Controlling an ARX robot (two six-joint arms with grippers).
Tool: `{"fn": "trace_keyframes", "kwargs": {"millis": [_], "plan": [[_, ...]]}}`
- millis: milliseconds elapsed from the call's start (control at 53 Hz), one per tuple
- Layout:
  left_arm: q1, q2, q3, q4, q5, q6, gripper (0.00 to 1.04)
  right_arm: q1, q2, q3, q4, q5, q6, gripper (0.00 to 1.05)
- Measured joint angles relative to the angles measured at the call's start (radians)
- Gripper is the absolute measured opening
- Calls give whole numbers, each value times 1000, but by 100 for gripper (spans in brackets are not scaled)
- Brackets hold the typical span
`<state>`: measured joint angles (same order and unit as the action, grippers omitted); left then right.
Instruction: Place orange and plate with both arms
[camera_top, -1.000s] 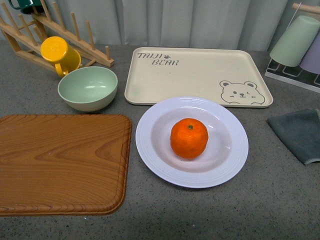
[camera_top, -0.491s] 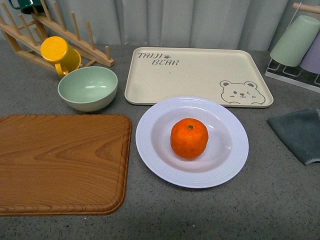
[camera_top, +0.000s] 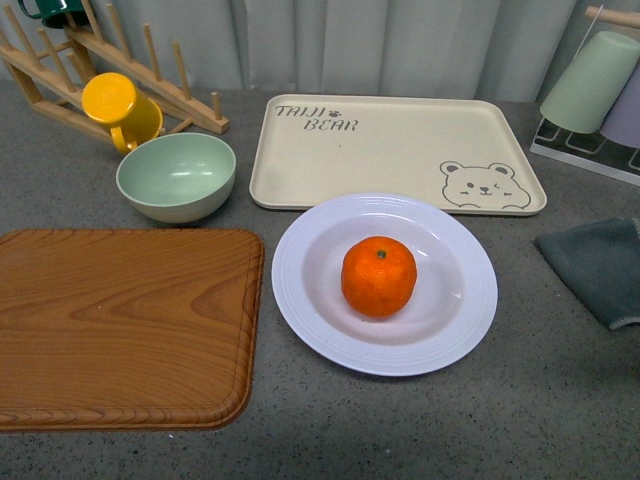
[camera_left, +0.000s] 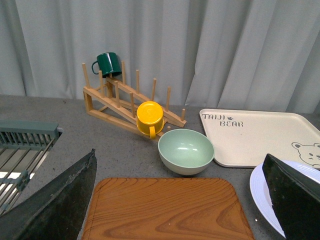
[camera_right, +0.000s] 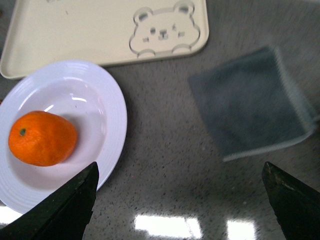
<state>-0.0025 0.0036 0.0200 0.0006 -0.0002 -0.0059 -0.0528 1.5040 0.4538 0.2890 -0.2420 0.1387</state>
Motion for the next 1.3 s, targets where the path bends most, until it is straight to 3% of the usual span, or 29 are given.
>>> {"fn": "trace_keyframes", "kwargs": {"millis": [472, 811, 1057, 1302], "plan": [[0, 0, 0, 0, 0, 0, 98, 31, 533, 324, -73, -360, 340, 96], [0, 0, 0, 0, 0, 0, 98, 96, 672, 435, -12, -426, 517, 96], [0, 0, 0, 0, 0, 0, 98, 118, 710, 462, 4, -425, 553, 96], [0, 0, 0, 0, 0, 0, 98, 121, 729, 469, 6, -417, 558, 62]]}}
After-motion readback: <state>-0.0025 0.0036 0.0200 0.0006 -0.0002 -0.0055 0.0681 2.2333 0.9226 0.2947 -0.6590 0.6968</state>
